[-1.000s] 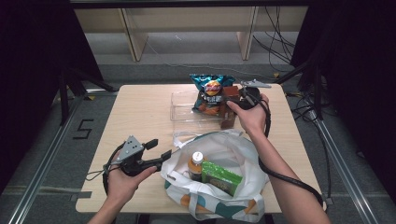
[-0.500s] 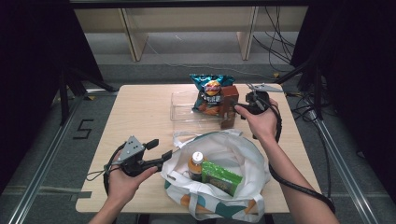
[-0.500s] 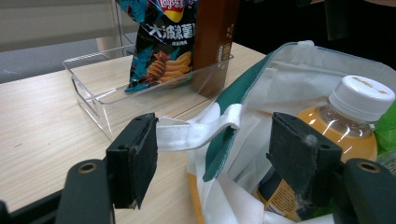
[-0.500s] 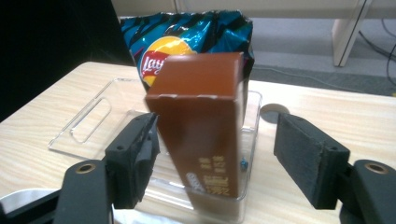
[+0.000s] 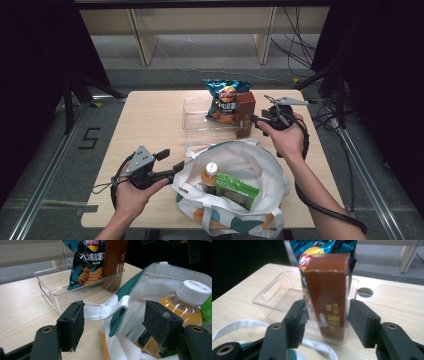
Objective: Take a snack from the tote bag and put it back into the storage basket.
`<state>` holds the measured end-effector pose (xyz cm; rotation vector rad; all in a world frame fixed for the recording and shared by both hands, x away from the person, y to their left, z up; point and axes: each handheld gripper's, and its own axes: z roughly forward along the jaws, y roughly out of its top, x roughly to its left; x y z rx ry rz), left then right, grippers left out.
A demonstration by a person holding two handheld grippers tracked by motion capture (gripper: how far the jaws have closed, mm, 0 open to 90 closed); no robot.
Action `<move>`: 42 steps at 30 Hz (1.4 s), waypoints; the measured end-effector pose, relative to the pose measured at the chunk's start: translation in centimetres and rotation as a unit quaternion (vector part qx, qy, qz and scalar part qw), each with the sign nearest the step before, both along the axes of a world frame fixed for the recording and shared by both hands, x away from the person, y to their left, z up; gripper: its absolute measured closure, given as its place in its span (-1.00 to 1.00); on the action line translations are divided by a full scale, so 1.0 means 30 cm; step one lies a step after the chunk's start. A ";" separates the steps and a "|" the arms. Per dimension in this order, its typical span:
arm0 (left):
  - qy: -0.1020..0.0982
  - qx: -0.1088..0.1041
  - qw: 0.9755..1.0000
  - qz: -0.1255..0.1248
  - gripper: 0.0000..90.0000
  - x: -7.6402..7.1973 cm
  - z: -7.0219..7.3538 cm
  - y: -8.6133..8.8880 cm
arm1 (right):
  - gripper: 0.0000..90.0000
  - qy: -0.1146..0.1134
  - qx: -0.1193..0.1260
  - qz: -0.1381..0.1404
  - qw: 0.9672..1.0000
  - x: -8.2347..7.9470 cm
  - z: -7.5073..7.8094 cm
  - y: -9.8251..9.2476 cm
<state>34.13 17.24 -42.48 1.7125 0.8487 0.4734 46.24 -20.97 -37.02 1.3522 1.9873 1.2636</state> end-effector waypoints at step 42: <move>0.003 -0.007 1.000 0.002 -0.28 0.010 -0.009 0.006 | 0.28 -0.007 0.016 0.107 0.994 -0.266 0.027 -0.081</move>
